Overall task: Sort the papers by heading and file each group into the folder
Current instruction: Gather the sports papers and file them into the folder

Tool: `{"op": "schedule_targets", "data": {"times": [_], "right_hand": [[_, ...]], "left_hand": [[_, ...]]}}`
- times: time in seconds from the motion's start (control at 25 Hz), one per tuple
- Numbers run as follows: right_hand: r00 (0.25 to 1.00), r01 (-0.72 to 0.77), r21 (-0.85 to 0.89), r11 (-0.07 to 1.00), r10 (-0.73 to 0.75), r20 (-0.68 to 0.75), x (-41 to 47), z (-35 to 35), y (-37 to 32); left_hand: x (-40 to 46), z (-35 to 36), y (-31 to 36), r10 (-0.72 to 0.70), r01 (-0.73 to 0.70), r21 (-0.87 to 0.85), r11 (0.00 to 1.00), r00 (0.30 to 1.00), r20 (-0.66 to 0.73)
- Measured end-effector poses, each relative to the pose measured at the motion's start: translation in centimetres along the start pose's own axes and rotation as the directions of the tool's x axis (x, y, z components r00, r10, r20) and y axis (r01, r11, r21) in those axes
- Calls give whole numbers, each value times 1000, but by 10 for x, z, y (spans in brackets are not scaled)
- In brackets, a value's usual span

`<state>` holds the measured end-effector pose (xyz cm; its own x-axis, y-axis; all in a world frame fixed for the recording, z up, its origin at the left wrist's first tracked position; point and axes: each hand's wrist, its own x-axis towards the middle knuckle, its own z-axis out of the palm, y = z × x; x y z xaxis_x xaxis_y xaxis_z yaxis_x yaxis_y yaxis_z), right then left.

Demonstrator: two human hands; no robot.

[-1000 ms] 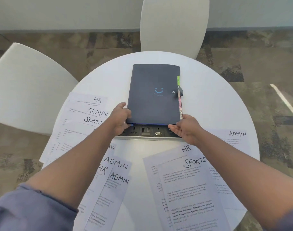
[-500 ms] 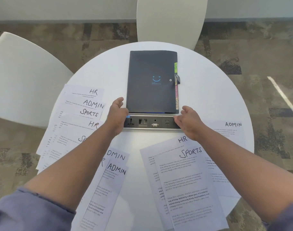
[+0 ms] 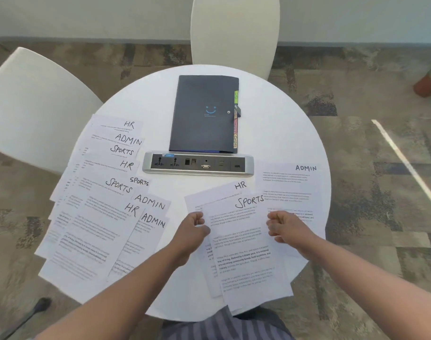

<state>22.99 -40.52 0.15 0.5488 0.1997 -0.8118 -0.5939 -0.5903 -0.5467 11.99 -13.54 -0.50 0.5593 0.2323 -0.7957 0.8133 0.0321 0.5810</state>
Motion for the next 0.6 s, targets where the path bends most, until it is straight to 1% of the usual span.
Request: {"op": "schedule_targets", "data": {"times": [0.08,0.16,0.32,0.48,0.6], "right_hand": [[1000,-13,10,1000,13,-15,-8,-2,21],[998,9,-14,1000,-9,-59,-16,3,35],[988,74,-212,974,-101,-117,-32,17,53],[990,86,-321,943,-117,-79,-42,24,69],[992,79,-334,939,-108,-69,-50,29,75]], "left_hand": [[-12,11,-14,-55,55,-14,998,998,16],[-24,21,-24,-112,114,-71,991,993,25],[-36,31,-41,-212,217,-158,963,976,53],[-43,36,-56,-228,240,-222,945,970,81],[-48,32,-63,-200,230,-210,950,968,152]]}}
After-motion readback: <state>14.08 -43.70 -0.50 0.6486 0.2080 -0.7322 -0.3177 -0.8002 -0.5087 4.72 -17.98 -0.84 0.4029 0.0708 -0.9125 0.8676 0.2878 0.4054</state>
